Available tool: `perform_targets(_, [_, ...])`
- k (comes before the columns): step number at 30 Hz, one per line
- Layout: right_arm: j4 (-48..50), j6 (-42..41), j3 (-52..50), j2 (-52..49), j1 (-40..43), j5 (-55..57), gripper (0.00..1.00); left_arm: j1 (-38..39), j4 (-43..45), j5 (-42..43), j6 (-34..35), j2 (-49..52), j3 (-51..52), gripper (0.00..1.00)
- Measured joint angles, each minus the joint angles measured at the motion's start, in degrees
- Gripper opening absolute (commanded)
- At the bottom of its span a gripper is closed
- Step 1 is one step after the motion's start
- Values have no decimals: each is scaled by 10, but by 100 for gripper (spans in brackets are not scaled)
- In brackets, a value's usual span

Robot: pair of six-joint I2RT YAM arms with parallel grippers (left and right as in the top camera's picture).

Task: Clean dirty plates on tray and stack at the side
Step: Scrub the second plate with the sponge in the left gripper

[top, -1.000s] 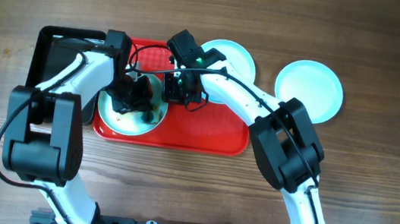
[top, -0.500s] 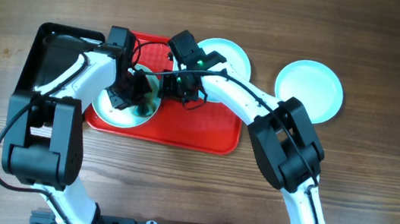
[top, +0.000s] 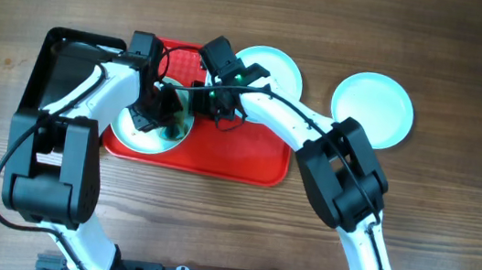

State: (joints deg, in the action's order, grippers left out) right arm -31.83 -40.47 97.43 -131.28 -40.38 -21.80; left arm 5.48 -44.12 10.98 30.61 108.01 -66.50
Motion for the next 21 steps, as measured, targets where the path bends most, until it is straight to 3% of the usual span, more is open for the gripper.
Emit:
perform_targets(9, [-36,-23,3,-4,13,-30,4,-4,3,-1,-14,2,-7,4])
perform_targets(18, [-97,20,3,-8,92,-109,4,-63,3,-30,-136,16,-35,4])
perform_targets(21, [-97,28,3,-9,91,-110,4,-65,40,-33,-188,17,-35,4])
